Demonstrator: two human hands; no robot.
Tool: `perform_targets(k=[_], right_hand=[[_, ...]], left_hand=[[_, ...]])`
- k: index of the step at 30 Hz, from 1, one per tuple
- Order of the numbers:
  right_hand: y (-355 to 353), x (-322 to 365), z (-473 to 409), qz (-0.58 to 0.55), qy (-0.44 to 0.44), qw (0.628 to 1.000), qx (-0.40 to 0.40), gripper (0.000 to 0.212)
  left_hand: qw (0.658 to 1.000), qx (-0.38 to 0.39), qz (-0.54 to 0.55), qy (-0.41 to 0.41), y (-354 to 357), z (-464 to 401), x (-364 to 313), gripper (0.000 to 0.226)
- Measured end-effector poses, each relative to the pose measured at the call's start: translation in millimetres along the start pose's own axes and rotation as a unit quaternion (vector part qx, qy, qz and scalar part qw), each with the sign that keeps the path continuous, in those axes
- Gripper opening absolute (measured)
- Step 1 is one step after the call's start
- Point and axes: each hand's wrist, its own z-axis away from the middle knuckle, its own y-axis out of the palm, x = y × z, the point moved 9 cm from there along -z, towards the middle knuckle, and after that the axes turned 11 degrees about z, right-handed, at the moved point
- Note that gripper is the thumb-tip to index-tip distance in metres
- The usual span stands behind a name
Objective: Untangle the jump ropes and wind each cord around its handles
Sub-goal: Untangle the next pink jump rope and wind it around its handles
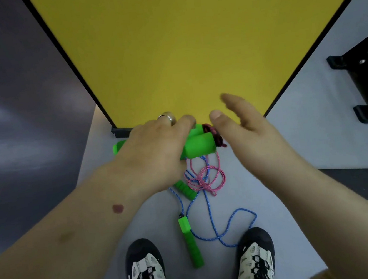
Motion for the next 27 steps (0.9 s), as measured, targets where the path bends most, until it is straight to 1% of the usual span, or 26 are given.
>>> perform_targets(k=[2,3,5,7,9,12,15,17,18,19,20,22,23,25,27], right_hand=[[19.2,10.1,4.8,0.025,-0.059,0.997,0.051,0.042],[24.8,9.5,5.5,0.039,-0.074,0.994,0.065,0.039],[28.1,4.8,4.8,0.031,-0.078,0.993,0.08,0.034],[23.9,4.7,3.6,0.017,-0.073,0.995,0.068,0.024],[16.8,7.3,3.6,-0.008,-0.074,0.997,0.035,0.016],[10.8,7.1,4.3,-0.065,-0.074,0.995,0.001,0.016],[13.8,8.9,3.0,-0.125,-0.081,0.989,0.023,0.018],[11.1,7.5,-2.3,-0.157,-0.073,0.985,0.019,0.025],[6.6,4.6,-5.7,-0.164,-0.059,0.985,0.002,0.034],[1.0,-0.5,-8.3,-0.15,-0.039,0.988,-0.02,0.044],[-4.4,-4.9,-9.2,-0.112,-0.02,0.993,-0.038,0.05],[-6.8,-10.7,-8.2,-0.037,0.003,0.998,-0.046,0.049],[-5.5,-7.7,-5.3,-0.031,-0.003,0.998,-0.047,0.046],[0.7,5.4,0.8,-0.023,-0.061,0.997,-0.034,0.04],[15.7,16.7,7.5,0.033,-0.121,0.992,0.021,0.037]], left_hand=[[0.999,-0.03,-0.027,0.029,-4.7,-0.7,-12.9,0.067],[0.998,-0.045,-0.032,0.038,-7.3,-0.8,-17.2,0.066],[0.996,-0.071,-0.025,0.044,-12.0,-1.4,-21.2,0.06],[0.995,-0.091,-0.01,0.044,-15.5,-2.3,-21.0,0.054],[0.993,-0.106,0.001,0.046,-18.7,-2.4,-22.1,0.049],[0.992,-0.12,0.012,0.044,-23.6,-1.6,-23.7,0.046],[0.991,-0.135,-0.015,0.016,-32.7,-0.4,-15.9,0.053],[0.99,-0.138,-0.037,-0.002,-36.5,0.5,-9.0,0.055],[0.989,-0.138,-0.043,-0.009,-37.9,1.2,-6.9,0.054],[0.989,-0.136,-0.05,-0.013,-38.1,1.7,-6.3,0.052],[0.99,-0.13,-0.059,-0.014,-36.7,2.2,-6.8,0.051],[0.99,-0.115,-0.079,-0.011,-32.1,2.6,-9.7,0.052],[0.99,-0.111,-0.087,-0.007,-30.5,2.5,-11.6,0.052],[0.989,-0.111,-0.096,0.002,-28.7,2.1,-15.6,0.05],[0.989,-0.118,-0.092,0.014,-28.8,3.0,-21.6,0.044]])
